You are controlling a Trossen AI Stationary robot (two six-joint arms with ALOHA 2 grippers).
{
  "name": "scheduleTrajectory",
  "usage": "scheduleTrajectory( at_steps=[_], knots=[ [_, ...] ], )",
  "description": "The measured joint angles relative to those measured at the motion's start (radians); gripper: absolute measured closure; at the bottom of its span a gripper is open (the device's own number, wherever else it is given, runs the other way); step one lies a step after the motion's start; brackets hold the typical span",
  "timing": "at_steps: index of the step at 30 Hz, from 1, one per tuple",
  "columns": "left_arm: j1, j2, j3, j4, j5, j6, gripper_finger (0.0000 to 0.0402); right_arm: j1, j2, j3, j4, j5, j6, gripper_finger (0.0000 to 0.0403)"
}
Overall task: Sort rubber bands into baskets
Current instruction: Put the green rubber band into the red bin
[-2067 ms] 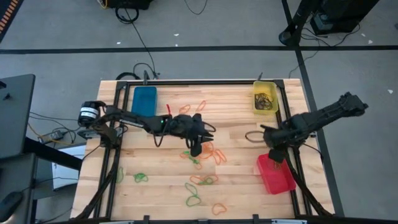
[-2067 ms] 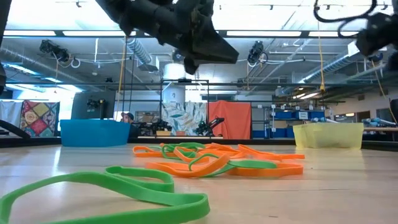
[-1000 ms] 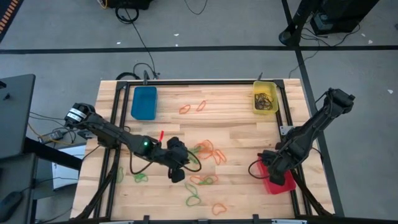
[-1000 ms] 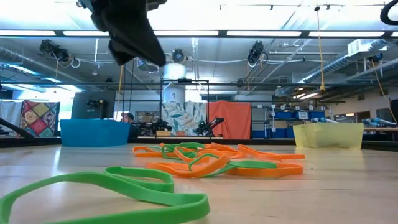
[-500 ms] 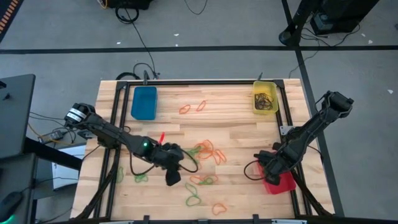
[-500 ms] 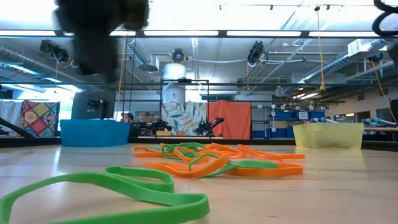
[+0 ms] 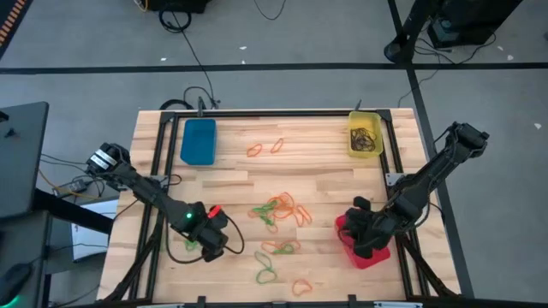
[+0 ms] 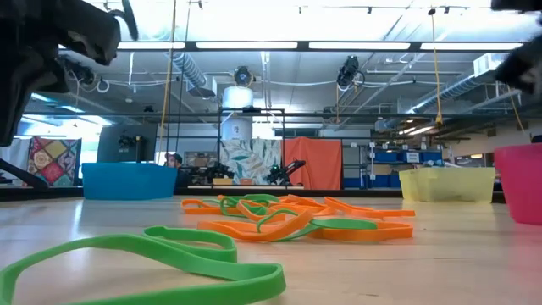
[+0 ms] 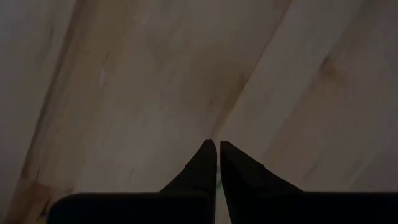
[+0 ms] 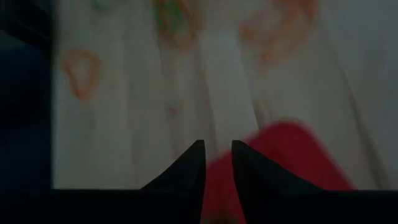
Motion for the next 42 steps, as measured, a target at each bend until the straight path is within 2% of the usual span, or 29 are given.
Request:
scheduleTrajectory(
  at_steps=[3, 8, 13, 17, 21, 29, 32, 38, 42],
  knots=[
    [-0.014, 0.0, 0.0, -0.027, -0.01, -0.049, 0.0361, 0.0, -0.039, 0.0, 0.032, 0.075, -0.063, 0.0312],
    [-0.055, 0.0, 0.0, -0.146, -0.001, -0.153, 0.0313, 0.003, -0.095, 0.0, 0.033, 0.188, -0.106, 0.0312],
    [-0.113, -0.001, -0.064, -0.235, 0.01, -0.389, 0.0283, 0.031, -0.105, 0.0, 0.064, 0.253, -0.156, 0.0312],
    [-0.144, -0.002, -0.14, -0.181, 0.102, -0.58, 0.0282, 0.044, -0.087, 0.0, 0.095, 0.284, -0.175, 0.0312],
    [-0.172, -0.002, -0.196, -0.127, 0.162, -0.676, 0.0282, 0.044, -0.07, 0.0, 0.096, 0.281, -0.175, 0.0312],
    [-0.18, -0.003, -0.251, -0.166, 0.36, -0.703, 0.0241, 0.044, -0.058, 0.0, 0.115, 0.24, -0.164, 0.0312],
    [-0.192, -0.003, -0.274, -0.112, 0.379, -0.673, 0.0232, 0.044, -0.058, 0.0, 0.128, 0.235, -0.166, 0.0312],
    [-0.221, -0.01, -0.355, 0.119, 0.391, -0.605, 0.0234, 0.044, -0.058, -0.001, 0.13, 0.236, -0.191, 0.0312],
    [-0.226, -0.007, -0.364, 0.096, 0.448, -0.601, 0.0234, 0.044, -0.059, -0.001, 0.133, 0.237, -0.2, 0.0312]
  ],
)
